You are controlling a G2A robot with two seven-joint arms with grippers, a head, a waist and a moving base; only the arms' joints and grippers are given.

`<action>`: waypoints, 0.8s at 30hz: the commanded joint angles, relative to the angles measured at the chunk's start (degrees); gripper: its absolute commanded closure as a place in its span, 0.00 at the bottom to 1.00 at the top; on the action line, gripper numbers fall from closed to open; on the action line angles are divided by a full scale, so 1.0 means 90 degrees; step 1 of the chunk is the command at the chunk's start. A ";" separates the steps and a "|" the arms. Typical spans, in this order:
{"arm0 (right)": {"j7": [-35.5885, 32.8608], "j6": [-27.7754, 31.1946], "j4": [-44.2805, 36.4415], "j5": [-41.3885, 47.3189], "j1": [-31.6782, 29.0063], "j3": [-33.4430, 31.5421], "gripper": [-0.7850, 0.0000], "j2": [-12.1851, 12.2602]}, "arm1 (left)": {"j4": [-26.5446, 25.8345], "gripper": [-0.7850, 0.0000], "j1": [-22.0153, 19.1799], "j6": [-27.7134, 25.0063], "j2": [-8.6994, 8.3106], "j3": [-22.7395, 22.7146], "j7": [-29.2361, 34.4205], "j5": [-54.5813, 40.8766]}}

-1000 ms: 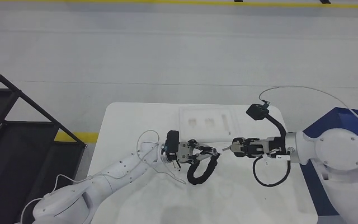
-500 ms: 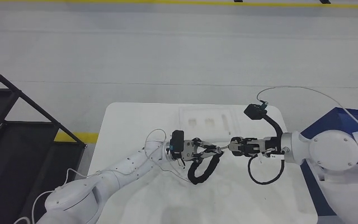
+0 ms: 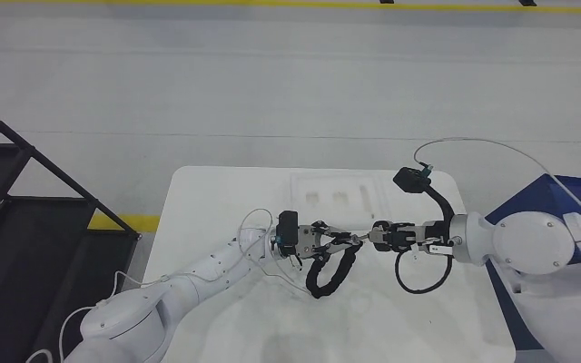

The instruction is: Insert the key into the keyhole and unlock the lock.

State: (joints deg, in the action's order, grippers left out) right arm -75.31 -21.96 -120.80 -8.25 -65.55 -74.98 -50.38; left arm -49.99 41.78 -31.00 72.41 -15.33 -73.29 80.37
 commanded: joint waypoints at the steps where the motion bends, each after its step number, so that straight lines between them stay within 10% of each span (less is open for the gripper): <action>1: 0.0003 -0.0038 0.0003 -0.0012 0.0013 0.0032 1.00 0.0004 | 0.0017 1.00 0.0004 0.0000 0.0011 -0.0009 0.0000 -0.0016; 24: 0.0374 -0.0211 0.0028 -0.0096 0.0102 0.0242 1.00 0.0048 | 0.0051 1.00 0.0039 -0.0036 0.0068 -0.0030 0.0036 0.0008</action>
State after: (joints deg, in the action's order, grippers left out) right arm -72.13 -23.89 -120.52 -9.16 -64.61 -72.77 -49.96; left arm -49.49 42.15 -31.27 73.02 -15.61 -73.02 80.43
